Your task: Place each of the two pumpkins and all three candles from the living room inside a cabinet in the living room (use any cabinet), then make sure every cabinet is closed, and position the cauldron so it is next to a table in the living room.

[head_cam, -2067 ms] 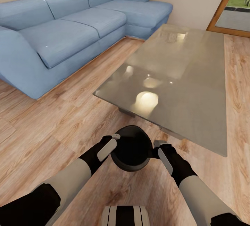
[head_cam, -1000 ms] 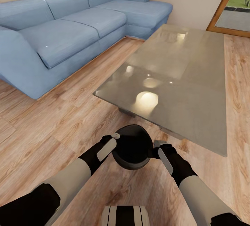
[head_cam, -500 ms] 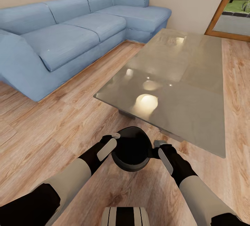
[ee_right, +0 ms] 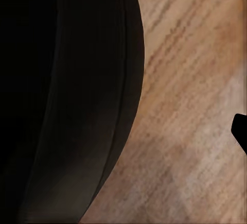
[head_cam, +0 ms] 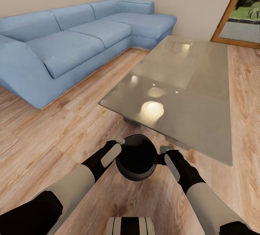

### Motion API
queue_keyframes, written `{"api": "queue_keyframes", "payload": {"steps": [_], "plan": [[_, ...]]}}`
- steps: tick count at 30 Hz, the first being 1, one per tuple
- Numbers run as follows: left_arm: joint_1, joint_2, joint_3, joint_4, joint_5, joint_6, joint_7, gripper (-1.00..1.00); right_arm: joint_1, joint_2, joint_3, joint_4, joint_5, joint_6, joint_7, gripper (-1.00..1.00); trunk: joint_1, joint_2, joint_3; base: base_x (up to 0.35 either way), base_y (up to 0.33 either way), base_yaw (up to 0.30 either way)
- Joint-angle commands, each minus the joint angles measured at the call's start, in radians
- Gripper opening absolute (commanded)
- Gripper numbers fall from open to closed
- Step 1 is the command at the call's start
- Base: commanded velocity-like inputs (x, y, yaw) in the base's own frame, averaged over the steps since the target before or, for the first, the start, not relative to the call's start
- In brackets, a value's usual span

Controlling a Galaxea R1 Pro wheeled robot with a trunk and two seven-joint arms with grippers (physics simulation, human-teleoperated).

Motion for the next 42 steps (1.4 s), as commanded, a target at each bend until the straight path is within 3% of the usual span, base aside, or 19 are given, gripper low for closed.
{"api": "queue_keyframes", "payload": {"steps": [1, 27, 39, 42], "plan": [[0.000, 0.000, 0.000, 0.000, 0.000, 0.000, 0.000, 1.00, 0.000, 0.000, 0.000, 0.000, 0.000, 0.000, 0.000, 1.00, 0.000, 0.000, 0.004, 0.000, 0.000, 0.000], [-0.001, -0.001, 0.005, 0.004, 0.003, 0.000, 0.000, 1.00, 0.000, 0.002, 0.000, 0.000, -0.001, 0.001, -0.001, 1.00, -0.012, 0.006, 0.105, -0.296, 0.000, 0.000], [0.000, 0.002, 0.004, 0.016, 0.042, 0.002, 0.002, 1.00, 0.003, -0.004, -0.001, 0.014, -0.006, 0.001, -0.001, 1.00, -0.017, 0.009, 0.153, -0.343, 0.000, -0.061], [0.006, 0.002, 0.003, 0.064, 0.042, 0.003, 0.003, 1.00, 0.009, -0.003, -0.001, 0.024, -0.004, -0.001, -0.002, 1.00, -0.019, 0.010, 0.167, -0.343, 0.000, -0.233]]}}
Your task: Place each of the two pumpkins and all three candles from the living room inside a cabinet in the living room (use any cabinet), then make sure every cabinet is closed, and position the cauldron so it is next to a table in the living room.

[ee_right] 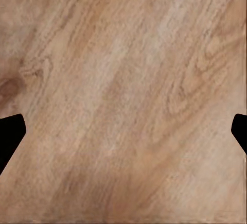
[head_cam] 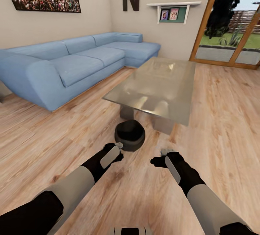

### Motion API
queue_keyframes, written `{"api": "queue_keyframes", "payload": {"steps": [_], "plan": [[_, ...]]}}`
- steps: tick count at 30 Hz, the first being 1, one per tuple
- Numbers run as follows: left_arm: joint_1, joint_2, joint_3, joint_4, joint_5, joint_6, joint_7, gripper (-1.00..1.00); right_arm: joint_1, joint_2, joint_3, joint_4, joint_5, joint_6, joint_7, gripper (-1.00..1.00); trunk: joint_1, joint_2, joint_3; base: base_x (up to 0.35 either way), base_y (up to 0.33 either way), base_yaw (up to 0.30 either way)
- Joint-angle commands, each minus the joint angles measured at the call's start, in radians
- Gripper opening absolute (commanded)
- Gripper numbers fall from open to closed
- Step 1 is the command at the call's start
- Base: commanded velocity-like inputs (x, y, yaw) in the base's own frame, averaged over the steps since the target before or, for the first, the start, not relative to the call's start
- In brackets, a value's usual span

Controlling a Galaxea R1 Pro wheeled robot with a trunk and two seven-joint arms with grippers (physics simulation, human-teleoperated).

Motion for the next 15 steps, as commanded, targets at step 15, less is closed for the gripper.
{"api": "queue_keyframes", "payload": {"steps": [15], "plan": [[0.080, 0.001, -0.004, 0.241, 0.133, -0.019, -0.109, 1.00, 0.010, -0.002, 0.000, 0.301, 0.011, -0.179, 0.004, 1.00, -0.007, 0.004, 0.072, -0.085, 0.000, -0.248]]}}
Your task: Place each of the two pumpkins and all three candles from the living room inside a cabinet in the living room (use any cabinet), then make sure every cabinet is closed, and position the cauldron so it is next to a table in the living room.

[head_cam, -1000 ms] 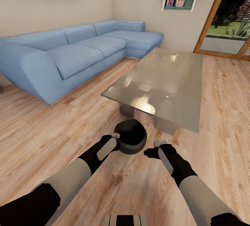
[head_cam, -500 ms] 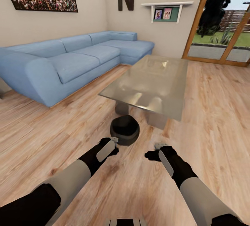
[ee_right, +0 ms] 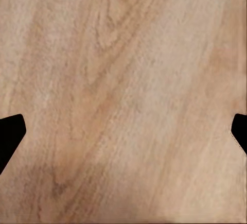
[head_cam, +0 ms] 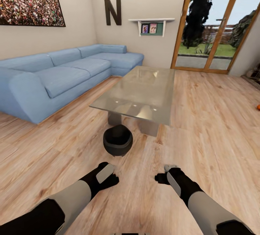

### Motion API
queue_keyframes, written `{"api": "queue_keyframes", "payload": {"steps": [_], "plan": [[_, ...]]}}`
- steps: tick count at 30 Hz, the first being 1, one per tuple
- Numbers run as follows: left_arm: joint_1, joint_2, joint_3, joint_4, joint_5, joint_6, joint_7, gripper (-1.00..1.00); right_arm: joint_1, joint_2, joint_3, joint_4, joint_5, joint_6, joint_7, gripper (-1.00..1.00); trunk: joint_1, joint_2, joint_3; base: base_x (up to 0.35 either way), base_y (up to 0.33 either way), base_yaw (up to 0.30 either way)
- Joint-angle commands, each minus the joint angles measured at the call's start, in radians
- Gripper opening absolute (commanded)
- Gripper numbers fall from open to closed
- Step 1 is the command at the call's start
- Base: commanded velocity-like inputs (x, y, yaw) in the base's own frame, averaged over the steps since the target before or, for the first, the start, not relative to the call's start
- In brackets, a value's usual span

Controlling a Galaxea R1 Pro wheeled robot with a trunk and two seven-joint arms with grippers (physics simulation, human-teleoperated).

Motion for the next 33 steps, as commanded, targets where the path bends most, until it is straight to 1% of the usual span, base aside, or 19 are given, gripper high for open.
{"api": "queue_keyframes", "payload": {"steps": [1, 4, 10, 20, 22, 27, 30, 32, 33], "plan": [[0.006, 0.000, 0.000, 0.001, 0.000, -0.001, -0.010, 1.00, 0.000, -0.001, 0.000, 0.014, 0.001, -0.010, 0.000, 1.00, 0.000, 0.000, 0.005, 0.000, 0.000, -0.249], [0.024, 0.000, -0.001, 0.002, -0.001, -0.001, -0.039, 1.00, 0.002, -0.002, 0.001, 0.048, 0.002, -0.044, 0.000, 1.00, -0.002, 0.001, 0.019, 0.000, 0.000, -0.249], [0.034, 0.000, -0.003, 0.003, -0.004, -0.003, -0.061, 1.00, 0.008, 0.001, 0.001, 0.096, 0.004, -0.121, -0.003, 1.00, -0.004, 0.002, 0.048, 0.000, 0.000, -0.249], [0.037, 0.000, -0.004, 0.004, -0.006, -0.003, -0.066, 1.00, 0.010, -0.003, 0.002, 0.144, 0.003, -0.137, -0.005, 1.00, -0.009, 0.005, 0.096, 0.000, 0.000, -0.249], [0.039, -0.001, -0.004, 0.004, -0.007, -0.003, -0.074, 1.00, 0.014, -0.007, 0.002, 0.162, 0.003, -0.156, -0.006, 1.00, -0.010, 0.005, 0.106, 0.000, 0.000, -0.249], [0.042, -0.001, -0.005, 0.004, -0.008, -0.003, -0.082, 1.00, 0.018, -0.020, 0.002, 0.228, 0.001, -0.237, -0.007, 1.00, -0.012, 0.006, 0.130, 0.000, 0.000, -0.249], [0.043, -0.002, -0.005, 0.004, -0.008, -0.003, -0.083, 1.00, 0.018, -0.024, 0.002, 0.257, 0.000, -0.248, -0.007, 1.00, -0.013, 0.007, 0.144, 0.000, 0.000, -0.251], [0.043, -0.002, -0.005, 0.004, -0.008, -0.003, -0.083, 1.00, 0.018, -0.030, 0.002, 0.274, 0.000, -0.251, -0.007, 1.00, -0.016, 0.010, 0.153, 0.000, 0.000, -0.234], [0.043, -0.002, -0.005, 0.004, -0.007, -0.003, -0.083, 1.00, 0.019, -0.037, 0.002, 0.291, 0.000, -0.253, -0.007, 1.00, -0.019, 0.017, 0.156, 0.000, 0.000, -0.097]]}}
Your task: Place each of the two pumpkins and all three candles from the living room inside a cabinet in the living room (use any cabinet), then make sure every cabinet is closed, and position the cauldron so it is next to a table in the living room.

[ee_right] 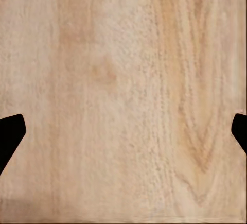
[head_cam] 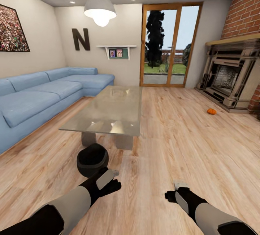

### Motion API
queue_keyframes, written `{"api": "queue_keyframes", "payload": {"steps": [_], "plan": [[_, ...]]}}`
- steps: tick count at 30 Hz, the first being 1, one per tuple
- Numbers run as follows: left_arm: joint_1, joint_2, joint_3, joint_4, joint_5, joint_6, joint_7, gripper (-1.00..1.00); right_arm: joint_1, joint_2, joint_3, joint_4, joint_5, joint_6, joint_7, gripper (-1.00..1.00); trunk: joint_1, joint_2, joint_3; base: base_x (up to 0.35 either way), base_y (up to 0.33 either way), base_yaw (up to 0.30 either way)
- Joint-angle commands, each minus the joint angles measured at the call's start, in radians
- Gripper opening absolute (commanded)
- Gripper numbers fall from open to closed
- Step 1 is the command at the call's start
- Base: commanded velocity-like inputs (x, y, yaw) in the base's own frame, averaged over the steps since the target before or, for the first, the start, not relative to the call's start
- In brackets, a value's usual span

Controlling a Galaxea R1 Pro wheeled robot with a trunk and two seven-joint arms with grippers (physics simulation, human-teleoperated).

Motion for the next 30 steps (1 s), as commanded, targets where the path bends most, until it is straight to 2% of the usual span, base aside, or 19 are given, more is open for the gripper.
{"api": "queue_keyframes", "payload": {"steps": [1, 5, 11, 15, 19, 22, 24, 27, 30], "plan": [[0.001, 0.000, 0.000, 0.000, 0.000, 0.000, 0.000, 1.00, 0.000, -0.005, 0.000, 0.012, 0.000, -0.001, 0.000, 1.00, -0.004, 0.007, 0.003, 0.000, 0.000, -0.078], [0.018, -0.002, 0.000, 0.021, 0.000, -0.002, -0.001, 1.00, 0.003, -0.021, 0.000, 0.065, -0.001, -0.008, 0.000, 1.00, -0.019, 0.035, 0.016, 0.000, 0.000, -0.025], [0.063, -0.003, 0.000, 0.034, -0.002, -0.005, -0.042, 1.00, 0.023, -0.029, 0.000, 0.128, -0.004, -0.093, 0.000, 1.00, -0.042, 0.077, 0.030, 0.000, 0.000, 0.072], [0.080, -0.002, 0.000, 0.036, -0.002, -0.040, -0.076, 1.00, 0.048, -0.030, 0.000, 0.145, -0.004, -0.148, 0.000, 1.00, -0.058, 0.105, 0.036, 0.000, 0.000, 0.081], [0.114, -0.001, -0.002, 0.046, -0.003, -0.112, -0.085, 1.00, 0.064, -0.032, 0.000, 0.149, -0.005, -0.165, 0.000, 1.00, -0.073, 0.133, 0.042, 0.000, 0.000, 0.024], [0.135, 0.000, -0.071, 0.048, -0.003, -0.141, -0.086, 1.00, 0.082, -0.041, 0.000, 0.148, -0.005, -0.169, 0.000, 1.00, -0.084, 0.154, 0.047, 0.000, 0.000, 0.004], [0.144, 0.002, -0.112, 0.050, -0.002, -0.185, -0.086, 1.00, 0.087, -0.049, -0.003, 0.148, -0.009, -0.196, 0.000, 1.00, -0.092, 0.168, 0.050, 0.000, 0.000, -0.030], [0.163, 0.003, -0.123, 0.052, -0.002, -0.234, -0.086, 1.00, 0.089, -0.053, -0.004, 0.149, -0.012, -0.254, -0.001, 1.00, -0.104, 0.189, 0.055, 0.000, 0.000, -0.127], [0.173, 0.003, -0.127, 0.059, -0.003, -0.254, -0.086, 1.00, 0.096, -0.055, -0.005, 0.149, -0.013, -0.284, -0.001, 1.00, -0.115, 0.210, 0.061, 0.000, 0.000, -0.198]]}}
